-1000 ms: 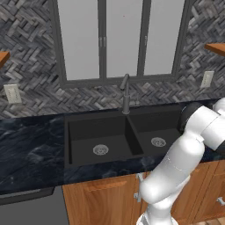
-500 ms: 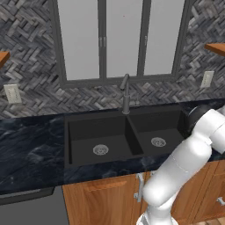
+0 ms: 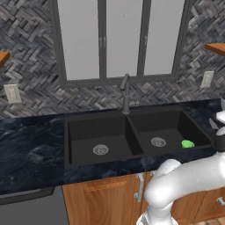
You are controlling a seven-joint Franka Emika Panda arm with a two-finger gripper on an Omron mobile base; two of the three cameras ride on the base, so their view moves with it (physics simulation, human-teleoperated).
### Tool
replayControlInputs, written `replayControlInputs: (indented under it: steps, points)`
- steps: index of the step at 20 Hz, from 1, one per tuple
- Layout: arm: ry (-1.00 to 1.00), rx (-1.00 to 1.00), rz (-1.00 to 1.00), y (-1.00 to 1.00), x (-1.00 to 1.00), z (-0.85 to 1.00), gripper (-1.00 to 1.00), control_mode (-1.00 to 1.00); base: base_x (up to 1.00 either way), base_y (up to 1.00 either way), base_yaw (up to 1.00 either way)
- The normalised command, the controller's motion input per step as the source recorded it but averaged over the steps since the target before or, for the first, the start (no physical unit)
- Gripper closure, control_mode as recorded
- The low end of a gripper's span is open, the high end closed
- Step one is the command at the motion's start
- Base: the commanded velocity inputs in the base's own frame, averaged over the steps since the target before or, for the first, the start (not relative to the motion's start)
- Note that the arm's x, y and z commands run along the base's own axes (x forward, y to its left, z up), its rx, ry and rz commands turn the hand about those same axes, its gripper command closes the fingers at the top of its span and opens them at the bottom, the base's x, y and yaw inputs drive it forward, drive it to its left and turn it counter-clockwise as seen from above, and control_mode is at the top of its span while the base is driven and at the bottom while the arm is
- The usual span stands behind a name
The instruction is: Move any existing items from the left basin to the right basin for drying. Then move the glass cup from the counter to the left basin of the sink for washing.
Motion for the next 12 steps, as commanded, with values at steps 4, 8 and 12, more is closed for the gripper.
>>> replayControlInputs:
  steps: [4,8,12]
  points:
    - [0.00,0.00,0.00,-0.15,0.14,-0.09,-1.00,-1.00,0.00,0.00,0.00]
    - [0.00,0.00,0.00,-0.24,0.06,-0.07,-1.00,-1.00,0.00,0.00,0.00]
    - [0.01,0.00,0.00,-0.23,0.08,-0.10,-1.00,-1.00,0.00,0.00,0.00]
